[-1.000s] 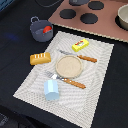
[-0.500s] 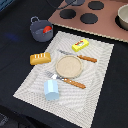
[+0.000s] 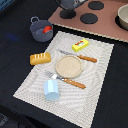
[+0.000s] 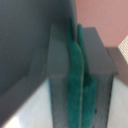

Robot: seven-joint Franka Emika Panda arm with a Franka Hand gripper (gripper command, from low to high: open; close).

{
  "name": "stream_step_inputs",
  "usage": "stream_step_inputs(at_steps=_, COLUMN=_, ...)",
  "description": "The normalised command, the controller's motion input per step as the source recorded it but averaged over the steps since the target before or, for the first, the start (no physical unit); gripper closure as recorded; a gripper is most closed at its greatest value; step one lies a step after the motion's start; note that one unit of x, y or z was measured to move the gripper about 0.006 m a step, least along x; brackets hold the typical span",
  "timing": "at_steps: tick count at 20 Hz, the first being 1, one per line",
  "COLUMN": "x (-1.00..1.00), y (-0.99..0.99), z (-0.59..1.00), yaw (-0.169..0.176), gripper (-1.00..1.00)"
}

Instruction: Interact with the objects in diverse but meaningful ways.

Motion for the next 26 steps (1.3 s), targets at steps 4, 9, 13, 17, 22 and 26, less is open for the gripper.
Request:
stream_step_inputs(at_steps=4, x=0.00, y=-0.08, z=-0.02, yaw=0.116, gripper=1.00)
stream_step_inputs(at_steps=9, x=-0.03, y=-0.01, z=0.00, yaw=0.110, gripper=1.00)
stream_step_inputs(at_steps=13, x=-0.20, y=0.01, z=0.00, yaw=0.132, gripper=1.00)
stream_step_inputs(at_steps=17, x=-0.02, y=0.00, z=0.00, yaw=0.108, gripper=1.00)
stream_step_inputs(at_steps=22, x=0.06, y=0.02, z=0.00, yaw=0.044, gripper=1.00)
stream_step_inputs(at_steps=26, x=0.07, y=0.16, z=0.01, yaw=0.014, gripper=1.00)
